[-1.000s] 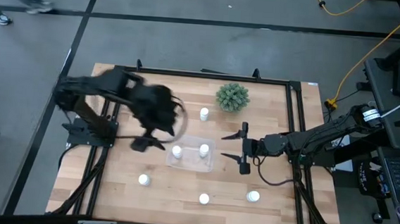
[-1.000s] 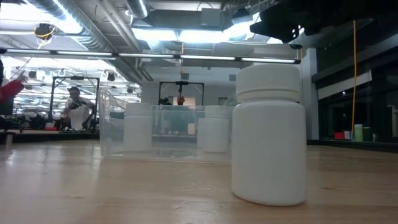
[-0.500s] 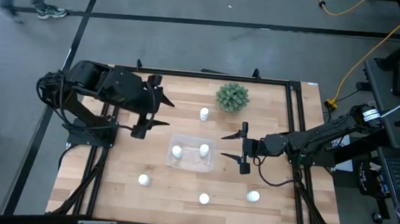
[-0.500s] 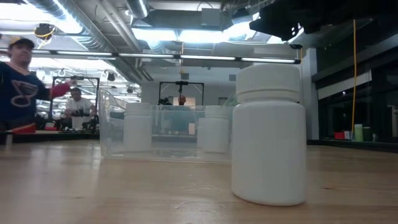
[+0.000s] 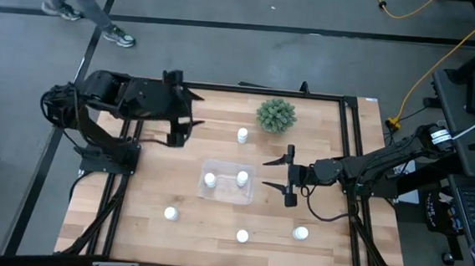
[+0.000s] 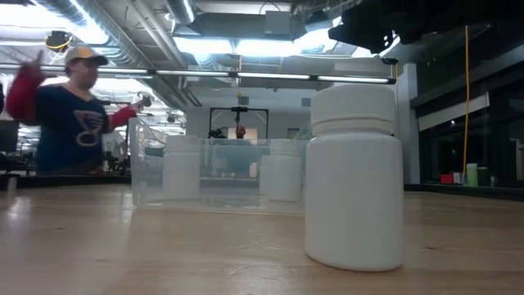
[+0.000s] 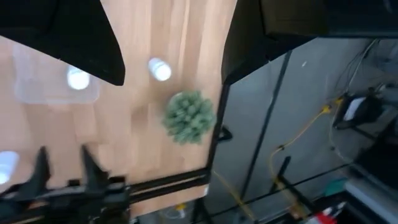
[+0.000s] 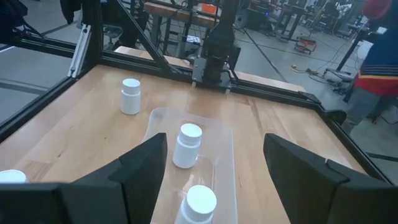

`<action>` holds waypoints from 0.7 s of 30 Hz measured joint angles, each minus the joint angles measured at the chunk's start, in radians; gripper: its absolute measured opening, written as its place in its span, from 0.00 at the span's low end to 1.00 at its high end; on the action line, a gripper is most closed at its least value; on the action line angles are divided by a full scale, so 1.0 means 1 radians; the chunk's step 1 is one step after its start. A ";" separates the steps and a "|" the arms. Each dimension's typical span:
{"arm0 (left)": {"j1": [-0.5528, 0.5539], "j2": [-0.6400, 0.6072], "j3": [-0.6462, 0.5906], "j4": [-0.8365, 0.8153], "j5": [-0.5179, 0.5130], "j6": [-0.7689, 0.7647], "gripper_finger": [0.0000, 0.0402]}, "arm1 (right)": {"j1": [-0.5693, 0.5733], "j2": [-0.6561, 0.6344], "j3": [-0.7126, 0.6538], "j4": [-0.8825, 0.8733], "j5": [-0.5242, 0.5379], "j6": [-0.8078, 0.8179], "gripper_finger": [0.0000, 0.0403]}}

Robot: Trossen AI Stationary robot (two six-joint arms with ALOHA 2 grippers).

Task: Pick and place pill bottles into a basket
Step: Put the white medicine bottle into the transparent bin

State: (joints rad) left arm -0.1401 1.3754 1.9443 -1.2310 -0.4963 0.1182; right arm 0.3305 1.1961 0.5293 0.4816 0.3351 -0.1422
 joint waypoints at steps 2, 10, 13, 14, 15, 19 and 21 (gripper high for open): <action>0.018 -0.049 -0.071 0.035 -0.003 0.008 0.65 | 0.000 0.000 0.000 0.000 0.000 -0.001 0.67; 0.083 -0.387 -0.537 0.425 -0.043 0.056 0.65 | 0.001 0.000 0.000 -0.008 0.000 -0.020 0.67; 0.090 -0.502 -0.724 0.532 -0.036 0.030 0.65 | 0.001 0.000 0.000 -0.004 0.000 -0.024 0.67; 0.090 -0.535 -0.782 0.558 -0.036 0.021 0.65 | 0.001 0.000 0.000 0.000 0.000 -0.025 0.67; 0.090 -0.566 -0.838 0.582 -0.036 0.010 0.65 | 0.001 0.000 0.000 0.006 0.000 -0.028 0.67; 0.073 -0.635 -1.012 0.695 -0.025 -0.020 0.65 | -0.001 0.000 0.000 0.035 0.000 -0.073 0.67; 0.058 -0.650 -1.065 0.751 -0.021 -0.043 0.65 | -0.001 0.000 0.001 0.036 0.000 -0.076 0.67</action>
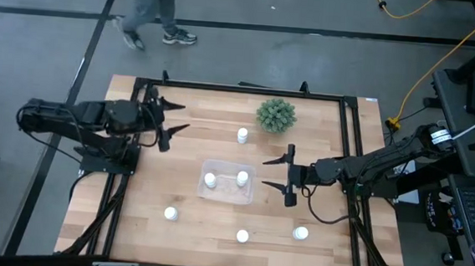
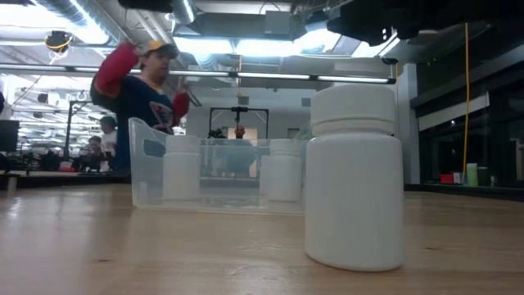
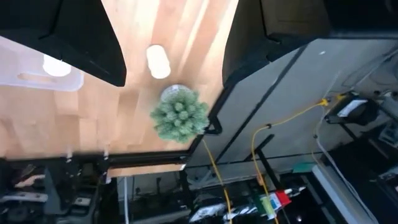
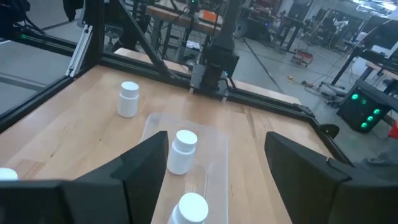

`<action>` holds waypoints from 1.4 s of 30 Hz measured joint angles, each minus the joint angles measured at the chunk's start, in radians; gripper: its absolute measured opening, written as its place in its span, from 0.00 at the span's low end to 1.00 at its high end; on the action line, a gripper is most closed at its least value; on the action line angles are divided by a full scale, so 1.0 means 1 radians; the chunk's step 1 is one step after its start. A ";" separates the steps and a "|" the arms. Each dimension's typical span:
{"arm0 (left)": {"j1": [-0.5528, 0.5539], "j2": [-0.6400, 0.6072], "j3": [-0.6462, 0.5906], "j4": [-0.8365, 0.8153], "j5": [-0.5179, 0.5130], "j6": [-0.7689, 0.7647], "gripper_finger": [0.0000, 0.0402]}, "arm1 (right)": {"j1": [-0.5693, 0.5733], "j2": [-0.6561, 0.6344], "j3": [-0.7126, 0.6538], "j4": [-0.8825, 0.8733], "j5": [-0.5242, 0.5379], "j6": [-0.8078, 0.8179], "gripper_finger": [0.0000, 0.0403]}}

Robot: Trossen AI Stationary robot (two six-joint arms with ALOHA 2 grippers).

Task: Pick and place pill bottles into a basket
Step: Put the white medicine bottle into the transparent bin

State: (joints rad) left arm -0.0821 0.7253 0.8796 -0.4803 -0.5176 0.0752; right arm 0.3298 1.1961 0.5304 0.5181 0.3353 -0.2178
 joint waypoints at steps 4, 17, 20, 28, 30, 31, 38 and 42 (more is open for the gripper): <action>-0.033 -0.014 -0.092 0.065 -0.006 -0.030 0.65 | 0.000 0.000 0.038 -0.067 0.000 0.002 0.67; -0.116 -0.008 -0.217 0.246 0.040 -0.054 0.65 | -0.085 0.000 0.269 -0.541 -0.029 0.066 0.67; -0.127 -0.008 -0.217 0.245 0.007 -0.046 0.65 | -0.112 0.000 0.305 -0.578 -0.064 0.075 0.67; -0.128 -0.008 -0.217 0.235 -0.042 -0.029 0.65 | -0.159 0.000 0.327 -0.628 -0.091 0.048 0.67; -0.128 -0.008 -0.217 0.235 -0.041 -0.010 0.65 | -0.184 0.000 0.327 -0.618 -0.092 0.030 0.67; -0.128 -0.008 -0.217 0.236 -0.041 -0.001 0.65 | -0.195 0.000 0.327 -0.612 -0.092 0.024 0.67; -0.127 -0.008 -0.217 0.238 -0.041 0.036 0.65 | -0.254 0.000 0.327 -0.579 -0.094 -0.079 0.67; -0.127 -0.008 -0.217 0.237 -0.040 0.077 0.65 | -0.279 0.000 0.327 -0.572 -0.094 -0.124 0.67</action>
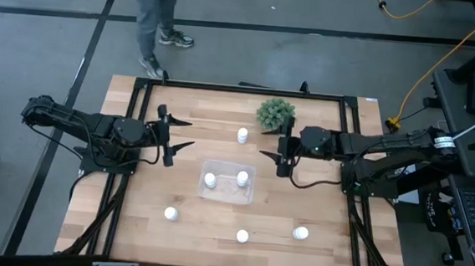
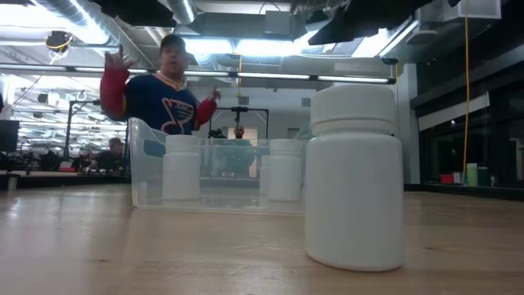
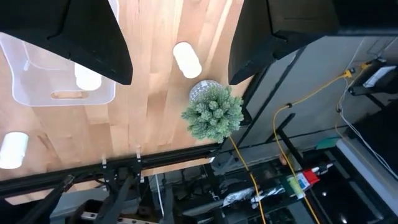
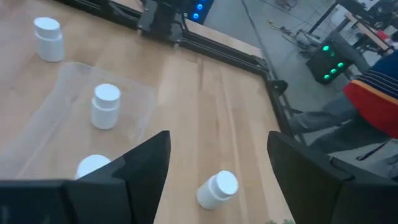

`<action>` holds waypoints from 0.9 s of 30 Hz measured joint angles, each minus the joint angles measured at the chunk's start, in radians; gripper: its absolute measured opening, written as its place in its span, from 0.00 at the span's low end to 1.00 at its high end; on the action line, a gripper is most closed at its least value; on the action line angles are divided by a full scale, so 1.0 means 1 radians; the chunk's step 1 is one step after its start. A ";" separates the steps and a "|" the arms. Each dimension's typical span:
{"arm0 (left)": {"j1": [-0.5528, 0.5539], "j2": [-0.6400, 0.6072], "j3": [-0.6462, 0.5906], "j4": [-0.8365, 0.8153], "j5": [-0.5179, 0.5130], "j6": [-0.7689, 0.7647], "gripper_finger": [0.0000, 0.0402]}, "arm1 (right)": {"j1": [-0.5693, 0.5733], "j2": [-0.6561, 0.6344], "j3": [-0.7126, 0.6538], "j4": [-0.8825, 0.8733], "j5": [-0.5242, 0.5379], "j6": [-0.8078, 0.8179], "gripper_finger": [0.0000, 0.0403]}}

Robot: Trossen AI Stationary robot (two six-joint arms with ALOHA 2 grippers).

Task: Pick and place pill bottles into a basket
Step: Put the white medicine bottle into the transparent bin

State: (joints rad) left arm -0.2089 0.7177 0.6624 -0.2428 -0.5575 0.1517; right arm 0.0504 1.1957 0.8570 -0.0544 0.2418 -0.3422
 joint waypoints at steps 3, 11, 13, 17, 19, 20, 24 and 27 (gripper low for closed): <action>0.000 0.000 0.000 0.000 0.000 0.003 0.65 | -0.023 0.000 0.000 0.006 0.000 -0.007 0.67; 0.000 0.000 0.000 0.000 0.000 0.107 0.65 | -0.098 0.000 0.000 0.014 0.000 -0.059 0.67; 0.000 0.000 0.000 0.000 0.001 0.109 0.65 | -0.118 0.000 0.000 0.021 0.000 -0.081 0.67; 0.000 0.000 0.000 0.001 0.000 0.154 0.65 | -0.156 0.000 0.000 0.033 0.001 -0.140 0.67; 0.002 0.000 0.000 0.002 -0.002 0.211 0.65 | -0.176 0.000 0.000 0.053 0.000 -0.160 0.67; 0.003 0.000 0.000 0.007 -0.001 0.237 0.65 | -0.186 0.000 0.000 0.064 0.000 -0.162 0.67; 0.010 0.000 0.000 0.016 -0.001 0.250 0.65 | -0.223 0.000 0.000 0.071 -0.037 -0.156 0.67; 0.021 0.000 0.000 0.015 -0.001 0.246 0.65 | -0.243 0.000 0.000 0.071 -0.104 -0.132 0.67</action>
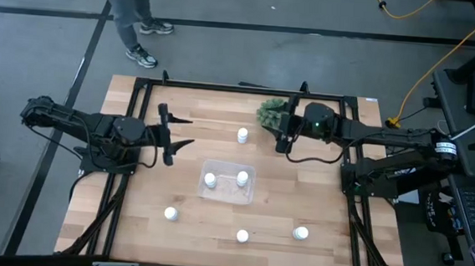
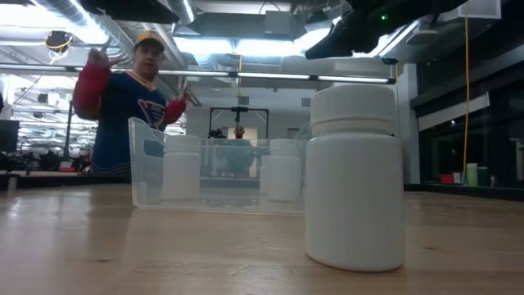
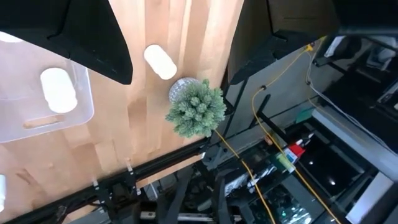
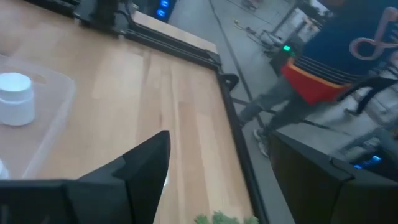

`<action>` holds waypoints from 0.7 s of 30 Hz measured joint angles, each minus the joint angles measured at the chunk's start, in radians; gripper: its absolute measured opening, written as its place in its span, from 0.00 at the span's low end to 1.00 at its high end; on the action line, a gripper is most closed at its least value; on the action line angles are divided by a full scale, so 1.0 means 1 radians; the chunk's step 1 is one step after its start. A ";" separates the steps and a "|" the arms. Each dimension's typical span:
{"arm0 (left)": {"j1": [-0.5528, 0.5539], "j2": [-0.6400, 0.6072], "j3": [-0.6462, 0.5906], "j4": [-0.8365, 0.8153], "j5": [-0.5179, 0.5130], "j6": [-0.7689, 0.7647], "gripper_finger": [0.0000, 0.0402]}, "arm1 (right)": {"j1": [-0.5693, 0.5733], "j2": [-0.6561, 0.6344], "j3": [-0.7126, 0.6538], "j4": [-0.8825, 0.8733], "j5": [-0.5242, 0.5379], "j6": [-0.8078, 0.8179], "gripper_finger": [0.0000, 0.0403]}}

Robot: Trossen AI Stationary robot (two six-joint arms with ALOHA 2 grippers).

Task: Pick and place pill bottles into a basket
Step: Put the white medicine bottle into the transparent bin

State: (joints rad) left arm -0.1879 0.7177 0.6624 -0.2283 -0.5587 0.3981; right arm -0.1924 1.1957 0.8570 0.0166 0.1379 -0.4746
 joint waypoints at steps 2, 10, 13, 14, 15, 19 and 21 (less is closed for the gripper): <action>0.003 0.000 0.000 -0.003 0.000 0.000 0.65 | -0.005 0.000 0.000 -0.002 -0.020 0.000 0.67; 0.004 0.000 0.000 -0.003 0.034 -0.100 0.65 | -0.007 0.000 0.000 -0.002 -0.040 -0.016 0.67; 0.003 0.000 0.000 -0.004 0.063 -0.137 0.65 | -0.007 0.000 0.000 0.008 -0.080 -0.008 0.67; 0.003 0.000 0.000 -0.004 0.064 -0.139 0.65 | -0.007 0.000 0.000 0.011 -0.095 0.001 0.67; 0.003 0.000 0.000 -0.004 0.062 -0.139 0.65 | -0.007 0.000 0.000 0.012 -0.110 0.018 0.67; 0.007 0.000 0.000 -0.012 0.055 -0.160 0.65 | -0.007 0.000 0.000 0.011 -0.167 0.054 0.67; 0.007 0.000 0.000 -0.022 0.053 -0.176 0.65 | -0.007 0.000 0.000 0.011 -0.180 0.076 0.67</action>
State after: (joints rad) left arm -0.1810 0.7177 0.6624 -0.2507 -0.5061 0.2217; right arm -0.1989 1.1957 0.8570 0.0276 -0.0417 -0.3989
